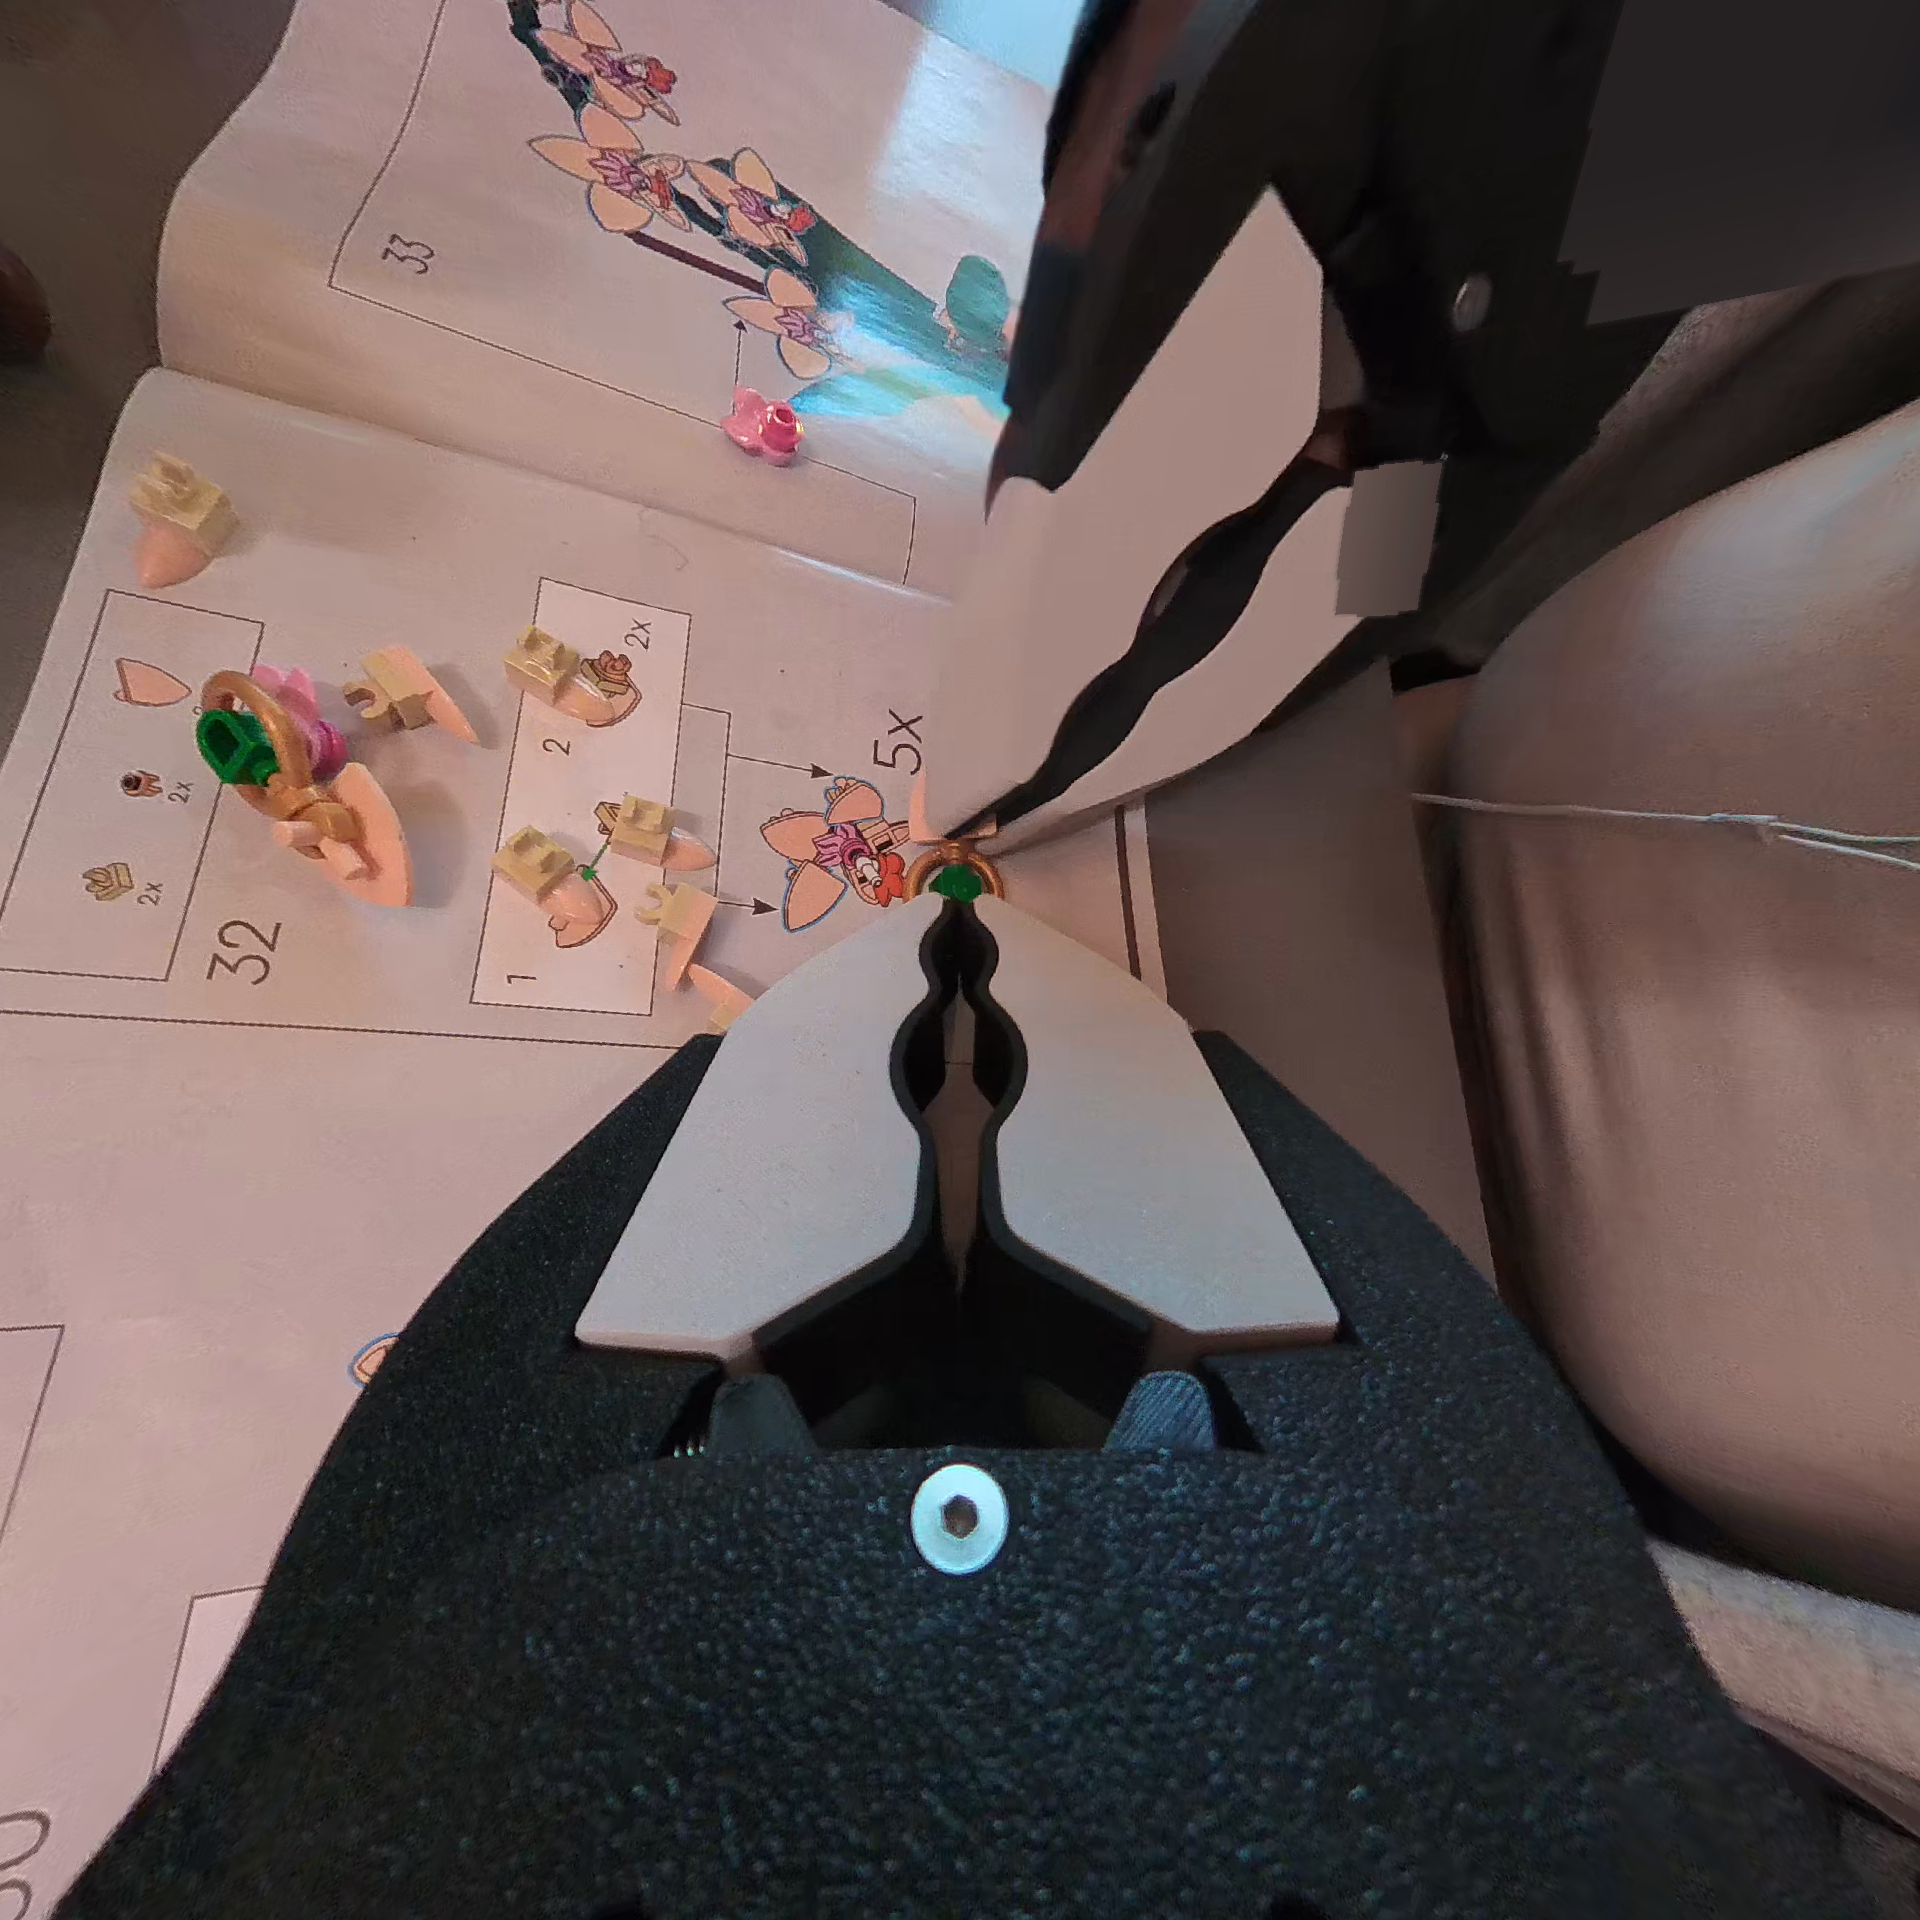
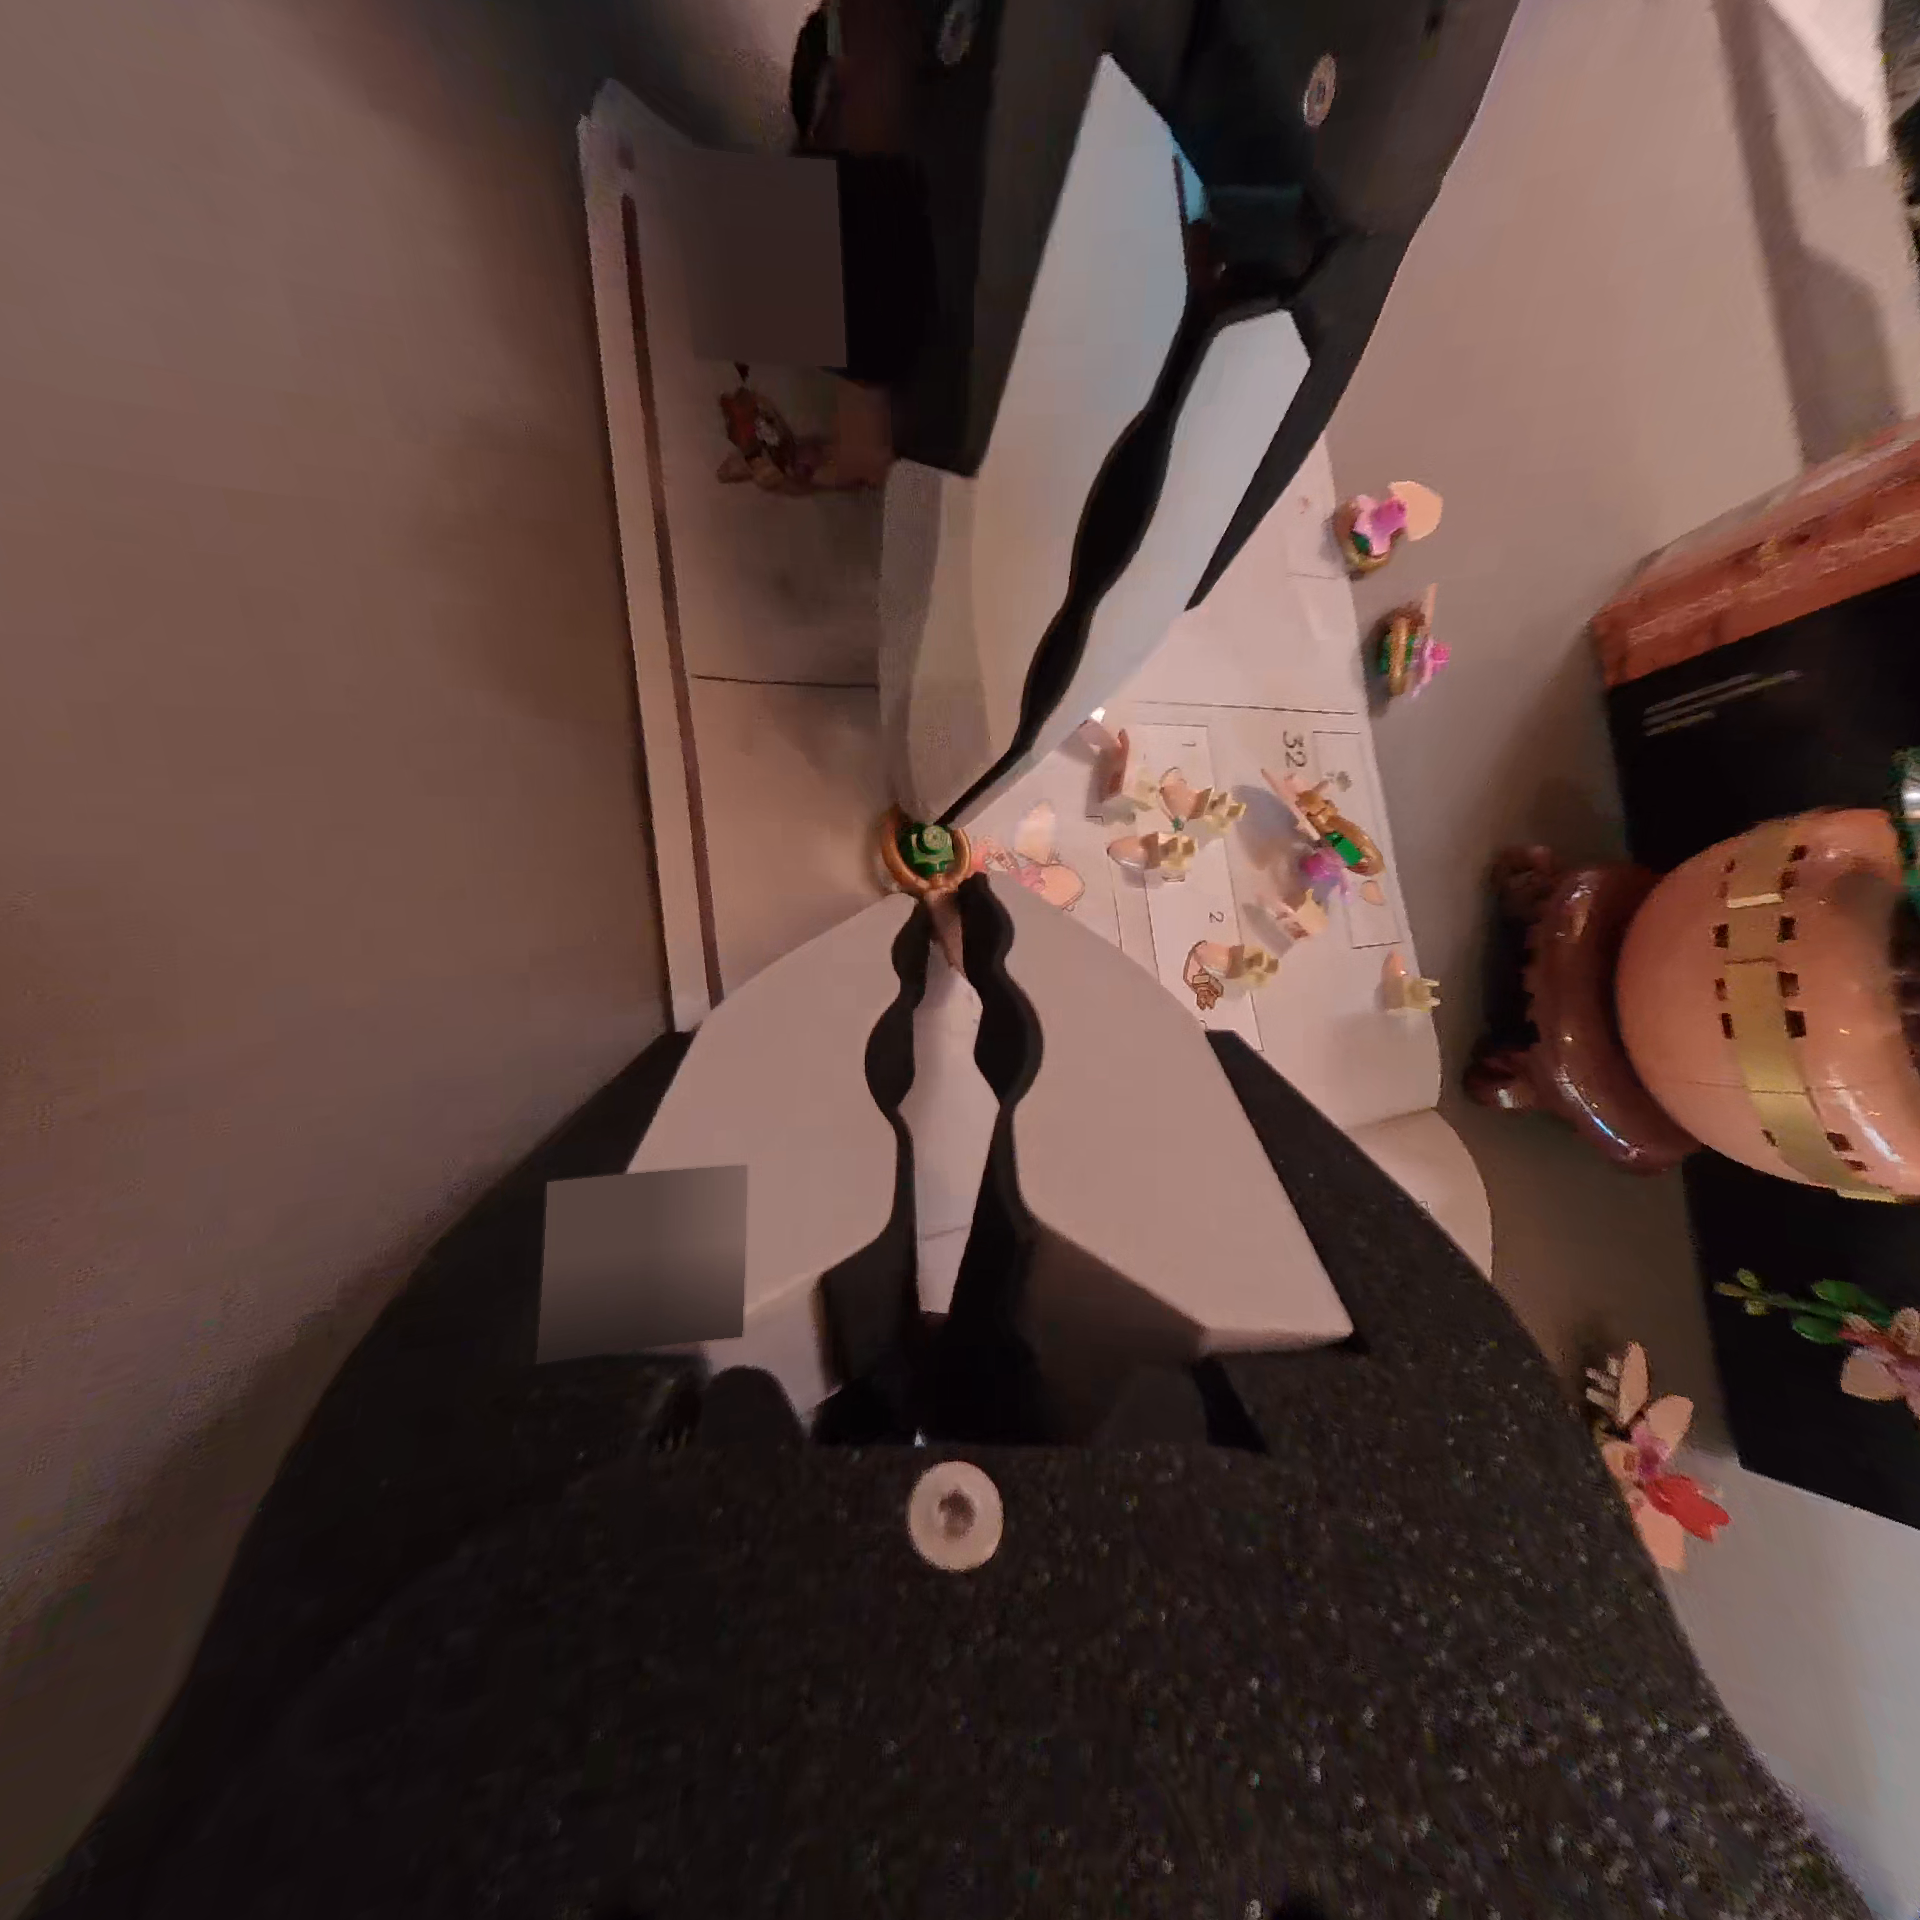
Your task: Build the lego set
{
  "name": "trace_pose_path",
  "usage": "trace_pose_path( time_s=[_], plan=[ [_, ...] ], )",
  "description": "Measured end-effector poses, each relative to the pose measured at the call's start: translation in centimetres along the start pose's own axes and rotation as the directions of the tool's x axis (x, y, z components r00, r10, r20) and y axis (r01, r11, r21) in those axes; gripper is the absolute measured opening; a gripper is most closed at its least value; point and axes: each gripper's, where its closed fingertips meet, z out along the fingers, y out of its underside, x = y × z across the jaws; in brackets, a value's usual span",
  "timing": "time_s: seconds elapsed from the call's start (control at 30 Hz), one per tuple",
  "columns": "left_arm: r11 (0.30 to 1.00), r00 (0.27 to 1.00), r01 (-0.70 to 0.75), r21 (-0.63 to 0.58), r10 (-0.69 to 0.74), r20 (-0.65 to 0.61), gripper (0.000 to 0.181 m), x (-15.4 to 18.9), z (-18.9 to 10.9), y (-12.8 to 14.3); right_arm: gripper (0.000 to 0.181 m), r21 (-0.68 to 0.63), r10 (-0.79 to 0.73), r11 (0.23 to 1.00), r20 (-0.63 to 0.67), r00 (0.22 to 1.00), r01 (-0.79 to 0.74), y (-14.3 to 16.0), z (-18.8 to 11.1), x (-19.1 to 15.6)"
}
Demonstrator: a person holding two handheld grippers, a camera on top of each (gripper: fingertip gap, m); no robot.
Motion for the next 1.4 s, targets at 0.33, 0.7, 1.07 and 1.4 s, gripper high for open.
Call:
trace_pose_path(
  time_s=[0.33,0.7,1.07,1.4],
  plan=[
    [0.998,0.998,0.056,0.009,-0.056,-0.02,0.0,0.0,0.0,-0.1,0.006,0.069,-0.027,0.997,-0.084,0.996,0.033,-0.1,-0.1,0.0],
    [0.997,0.998,-0.062,-0.044,0.062,-0.005,0.0,0.8,0.4,0.6,0.024,-0.062,0.624,0.733,0.459,0.633,-0.678,0.1,-1.6,0.5],
    [1.0,1.0,-0.015,0.022,0.016,-0.02,0.0,0.6,-0.2,-0.3,0.008,-0.177,0.65,0.728,0.488,0.583,-0.663,0.4,-1.3,-0.8],
    [0.992,0.992,-0.126,0.005,0.126,0.018,0.0,1.3,0.2,-0.4,0.01,0.026,0.406,0.899,0.321,0.855,-0.437,-0.4,-2.5,0.2]
  ],
)
